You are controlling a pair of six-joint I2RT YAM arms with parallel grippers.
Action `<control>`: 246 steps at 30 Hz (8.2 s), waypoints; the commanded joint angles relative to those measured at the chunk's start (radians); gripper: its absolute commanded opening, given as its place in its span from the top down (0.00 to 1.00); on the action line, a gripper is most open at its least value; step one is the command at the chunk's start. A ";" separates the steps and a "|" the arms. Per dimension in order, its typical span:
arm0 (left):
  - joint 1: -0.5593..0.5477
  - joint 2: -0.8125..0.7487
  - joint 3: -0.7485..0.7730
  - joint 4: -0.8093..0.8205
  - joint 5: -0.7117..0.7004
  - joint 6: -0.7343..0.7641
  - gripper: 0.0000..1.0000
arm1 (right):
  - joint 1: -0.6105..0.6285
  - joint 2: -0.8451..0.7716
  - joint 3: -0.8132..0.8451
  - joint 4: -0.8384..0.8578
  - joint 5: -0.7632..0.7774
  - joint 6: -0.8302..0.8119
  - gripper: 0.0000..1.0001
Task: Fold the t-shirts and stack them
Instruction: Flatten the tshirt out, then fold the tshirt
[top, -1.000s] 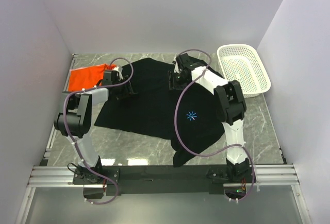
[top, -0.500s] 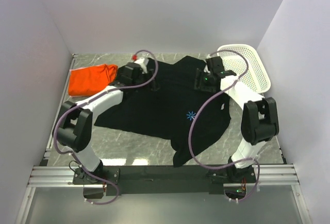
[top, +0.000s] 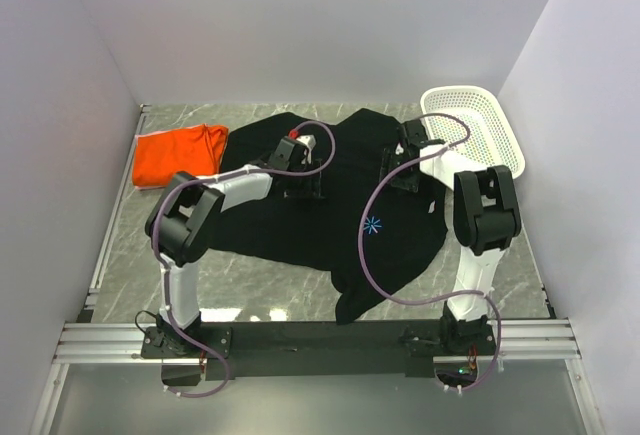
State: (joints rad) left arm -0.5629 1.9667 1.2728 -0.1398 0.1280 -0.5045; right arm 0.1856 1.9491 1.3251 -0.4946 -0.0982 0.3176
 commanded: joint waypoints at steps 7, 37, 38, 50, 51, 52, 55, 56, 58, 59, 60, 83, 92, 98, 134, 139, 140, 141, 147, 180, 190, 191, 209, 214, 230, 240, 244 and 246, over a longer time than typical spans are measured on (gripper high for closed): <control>-0.009 0.077 0.063 -0.009 -0.004 0.001 0.34 | 0.006 0.100 0.143 -0.015 -0.060 0.006 0.35; 0.012 0.184 0.387 -0.071 0.058 0.020 0.33 | -0.012 0.224 0.501 -0.095 -0.127 -0.046 0.35; 0.009 0.132 0.370 -0.064 0.047 0.026 0.33 | -0.012 0.190 0.447 -0.055 -0.136 -0.048 0.35; -0.003 -0.503 -0.003 -0.079 -0.125 -0.031 0.30 | -0.009 -0.467 0.004 -0.001 -0.089 -0.055 0.27; -0.003 -0.544 -0.048 -0.083 -0.166 -0.038 0.29 | -0.008 -0.511 -0.038 0.004 -0.093 -0.048 0.27; -0.003 -0.628 -0.093 -0.089 -0.191 -0.054 0.29 | -0.006 -0.603 -0.081 0.005 -0.104 -0.042 0.27; 0.000 -0.761 -0.287 -0.107 -0.309 -0.100 0.26 | 0.002 -0.787 -0.251 0.013 -0.116 -0.022 0.27; 0.017 -0.838 -0.373 -0.116 -0.326 -0.114 0.25 | 0.005 -0.830 -0.326 0.005 -0.118 -0.017 0.27; 0.049 -0.909 -0.449 -0.142 -0.331 -0.150 0.24 | 0.009 -0.956 -0.395 -0.008 -0.117 0.000 0.27; 0.098 -0.966 -0.511 -0.149 -0.321 -0.161 0.24 | 0.009 -0.993 -0.453 -0.022 -0.115 0.006 0.27; 0.122 -0.992 -0.539 -0.156 -0.311 -0.172 0.24 | 0.008 -1.063 -0.481 -0.027 -0.117 0.021 0.27; 0.316 -1.080 -0.819 -0.279 -0.512 -0.482 0.28 | 0.028 -1.230 -0.701 0.047 -0.230 0.071 0.26; 0.345 -1.010 -0.854 -0.238 -0.470 -0.517 0.40 | 0.032 -1.231 -0.699 0.063 -0.224 0.061 0.26; 0.347 -0.945 -0.863 -0.210 -0.459 -0.516 0.43 | 0.032 -1.216 -0.702 0.080 -0.233 0.055 0.26; 0.489 -0.848 -0.722 -0.095 -0.298 -0.342 0.99 | 0.465 -1.263 -0.820 -0.016 -0.015 0.265 0.27; 0.541 -0.819 -0.710 -0.061 -0.231 -0.286 0.99 | 0.670 -1.256 -0.886 -0.065 0.075 0.470 0.28; 0.547 -0.815 -0.711 -0.051 -0.208 -0.281 0.99 | 0.702 -1.250 -0.892 -0.064 0.083 0.503 0.28; 0.551 -0.810 -0.716 -0.043 -0.199 -0.275 0.99 | 0.727 -1.250 -0.909 -0.059 0.094 0.533 0.28; 0.560 -0.775 -0.728 0.012 -0.140 -0.270 0.99 | 0.891 -1.173 -0.929 -0.084 0.248 0.718 0.29; 0.561 -0.845 -0.728 -0.017 -0.165 -0.262 1.00 | 0.994 -0.868 -0.860 -0.121 0.453 0.819 1.00; 0.560 -0.853 -0.728 -0.012 -0.154 -0.262 0.99 | 1.057 -0.987 -0.755 -0.389 0.554 0.922 1.00; 0.561 -0.852 -0.728 -0.012 -0.150 -0.261 0.99 | 1.074 -0.999 -0.742 -0.404 0.560 0.933 1.00; 0.561 -0.865 -0.730 -0.020 -0.149 -0.261 0.99 | 1.167 -0.829 -0.678 -0.478 0.595 1.029 0.87; 0.560 -0.867 -0.731 -0.017 -0.146 -0.261 0.99 | 1.167 -0.944 -0.734 -0.384 0.557 1.037 0.50; 0.560 -0.868 -0.730 -0.020 -0.136 -0.259 0.99 | 1.151 -0.868 -0.857 -0.190 0.494 1.014 0.42; 0.561 -0.870 -0.728 -0.020 -0.136 -0.261 0.99 | 1.132 -0.783 -0.899 -0.128 0.453 0.994 0.82; 0.561 -0.879 -0.724 -0.026 -0.136 -0.259 1.00 | 1.132 -0.797 -0.870 -0.174 0.472 0.986 1.00; 0.560 -0.882 -0.714 -0.030 -0.136 -0.261 0.99 | 1.134 -0.829 -0.848 -0.221 0.489 0.983 1.00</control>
State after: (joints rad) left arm -0.0071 1.1145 0.5297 -0.1703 -0.0223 -0.7788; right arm 1.3193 1.1194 0.4824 -0.6476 0.3985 1.2980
